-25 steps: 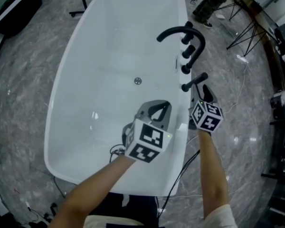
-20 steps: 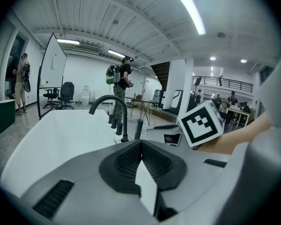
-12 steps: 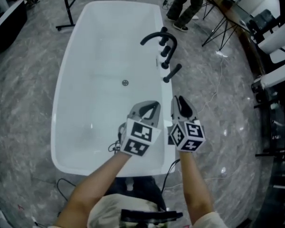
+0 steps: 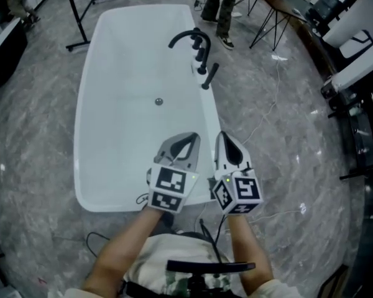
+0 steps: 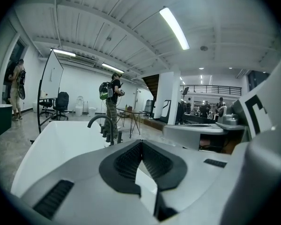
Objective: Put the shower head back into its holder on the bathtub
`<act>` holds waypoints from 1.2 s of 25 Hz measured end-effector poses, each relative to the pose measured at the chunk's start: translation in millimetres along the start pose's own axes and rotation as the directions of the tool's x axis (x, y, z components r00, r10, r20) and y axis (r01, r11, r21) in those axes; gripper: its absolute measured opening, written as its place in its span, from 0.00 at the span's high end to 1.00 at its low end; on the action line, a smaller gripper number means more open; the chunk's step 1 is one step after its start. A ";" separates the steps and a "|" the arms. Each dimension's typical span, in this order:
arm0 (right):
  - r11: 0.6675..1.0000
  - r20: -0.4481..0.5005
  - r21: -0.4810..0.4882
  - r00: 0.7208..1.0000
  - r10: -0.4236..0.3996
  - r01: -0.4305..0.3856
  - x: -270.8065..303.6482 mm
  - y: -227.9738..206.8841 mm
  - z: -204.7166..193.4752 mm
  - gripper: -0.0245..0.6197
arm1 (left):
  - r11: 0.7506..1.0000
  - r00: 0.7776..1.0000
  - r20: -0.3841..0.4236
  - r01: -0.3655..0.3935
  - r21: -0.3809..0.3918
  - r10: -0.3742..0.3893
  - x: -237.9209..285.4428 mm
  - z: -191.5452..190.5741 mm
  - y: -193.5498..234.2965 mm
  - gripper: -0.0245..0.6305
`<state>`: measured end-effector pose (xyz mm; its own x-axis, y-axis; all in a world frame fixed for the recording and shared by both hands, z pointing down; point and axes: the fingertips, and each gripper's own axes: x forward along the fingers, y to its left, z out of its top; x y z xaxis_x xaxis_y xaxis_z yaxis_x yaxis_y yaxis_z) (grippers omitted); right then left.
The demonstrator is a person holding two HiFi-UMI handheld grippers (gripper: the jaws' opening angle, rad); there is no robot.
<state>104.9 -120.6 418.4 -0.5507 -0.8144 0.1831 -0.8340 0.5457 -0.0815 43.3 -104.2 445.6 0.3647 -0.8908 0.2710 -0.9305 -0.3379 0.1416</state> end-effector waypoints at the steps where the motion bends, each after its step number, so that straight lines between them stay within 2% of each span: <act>1: 1.000 0.010 0.003 1.000 0.002 -0.002 -11.3 2.7 0.1 0.95 | 1.000 1.000 0.005 -0.001 0.002 0.001 -6.6 -1.5 -8.0 0.94; 7: 0.999 0.051 0.034 0.998 0.020 -0.022 -88.5 20.4 9.1 0.95 | 1.000 1.000 0.019 0.005 0.025 -0.006 -53.4 -2.4 -65.0 0.94; 13: 1.000 0.078 0.002 0.997 0.025 -0.025 -174.4 31.2 2.8 0.95 | 0.999 1.000 0.014 0.008 0.041 -0.009 -108.9 -19.6 -130.3 0.94; 18: 1.000 0.086 -0.030 0.996 0.000 0.003 -136.6 26.9 -5.4 0.95 | 0.998 0.999 0.008 0.048 0.032 -0.048 -79.1 -29.4 -102.4 0.94; 24: 1.000 0.076 -0.014 0.997 0.002 -0.001 -196.0 34.6 -9.3 0.95 | 0.997 0.999 -0.009 0.052 0.057 -0.052 -119.9 -34.7 -146.2 0.94; 27: 1.000 0.070 -0.008 0.998 -0.002 0.003 -187.7 42.2 -11.4 0.95 | 0.996 0.998 -0.013 0.062 0.065 -0.061 -119.2 -31.3 -135.5 0.94; 30: 1.000 0.067 -0.007 0.998 -0.008 0.009 -166.7 44.3 -30.3 0.95 | 0.995 0.997 -0.015 0.071 0.074 -0.070 -106.8 -44.6 -117.6 0.94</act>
<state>160.7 45.3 413.9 -0.5449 -0.8302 0.1177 -0.8385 0.5400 -0.0726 115.3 44.2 442.5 0.4291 -0.8606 0.2745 -0.9025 -0.4213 0.0897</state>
